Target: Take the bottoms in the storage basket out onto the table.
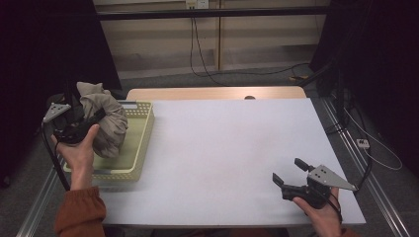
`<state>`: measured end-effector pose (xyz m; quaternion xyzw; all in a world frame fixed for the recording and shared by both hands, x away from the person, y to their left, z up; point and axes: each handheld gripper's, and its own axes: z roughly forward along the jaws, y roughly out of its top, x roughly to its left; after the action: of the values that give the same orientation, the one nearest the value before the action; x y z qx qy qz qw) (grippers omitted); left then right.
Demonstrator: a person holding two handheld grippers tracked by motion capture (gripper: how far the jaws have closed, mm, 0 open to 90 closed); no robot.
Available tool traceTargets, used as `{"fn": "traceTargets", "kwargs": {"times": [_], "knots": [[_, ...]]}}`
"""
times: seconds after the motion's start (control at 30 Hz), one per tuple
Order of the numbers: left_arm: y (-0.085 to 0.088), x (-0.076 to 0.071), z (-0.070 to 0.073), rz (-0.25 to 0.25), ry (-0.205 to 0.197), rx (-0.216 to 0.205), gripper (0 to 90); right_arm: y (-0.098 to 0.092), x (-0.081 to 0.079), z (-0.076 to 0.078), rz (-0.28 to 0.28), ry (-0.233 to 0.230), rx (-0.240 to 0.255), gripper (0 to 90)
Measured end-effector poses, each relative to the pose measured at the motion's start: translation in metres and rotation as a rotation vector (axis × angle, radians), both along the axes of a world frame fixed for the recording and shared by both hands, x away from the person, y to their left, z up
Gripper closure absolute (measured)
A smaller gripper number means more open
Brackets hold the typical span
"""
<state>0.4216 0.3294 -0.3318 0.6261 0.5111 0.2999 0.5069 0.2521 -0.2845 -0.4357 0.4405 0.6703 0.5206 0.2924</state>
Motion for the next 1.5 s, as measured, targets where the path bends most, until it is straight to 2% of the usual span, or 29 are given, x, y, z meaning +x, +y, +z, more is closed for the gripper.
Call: {"fn": "traceTargets", "kwargs": {"times": [0.43, 0.67, 1.1, 1.37, 1.5], "knots": [[-0.003, -0.011, 0.012, 0.001, -0.107, -0.017, 65.1, 0.001, 0.0, 0.0, 0.0, 0.0, 0.001, 6.4], [-0.004, -0.015, 0.015, 0.017, -0.145, -0.034, 64.9, 0.0, 0.0, 0.0, -0.001, -0.005, -0.001, 6.4], [-0.01, -0.025, 0.031, 0.016, -0.22, -0.025, 64.9, 0.0, 0.0, 0.0, 0.0, -0.005, 0.002, 6.4], [-0.015, -0.029, 0.037, 0.018, -0.258, -0.031, 64.8, 0.0, -0.001, 0.0, -0.001, -0.006, 0.0, 6.4], [-0.017, -0.033, 0.041, 0.026, -0.291, -0.037, 64.8, 0.0, -0.001, 0.0, 0.0, -0.006, 0.001, 6.4]]}}
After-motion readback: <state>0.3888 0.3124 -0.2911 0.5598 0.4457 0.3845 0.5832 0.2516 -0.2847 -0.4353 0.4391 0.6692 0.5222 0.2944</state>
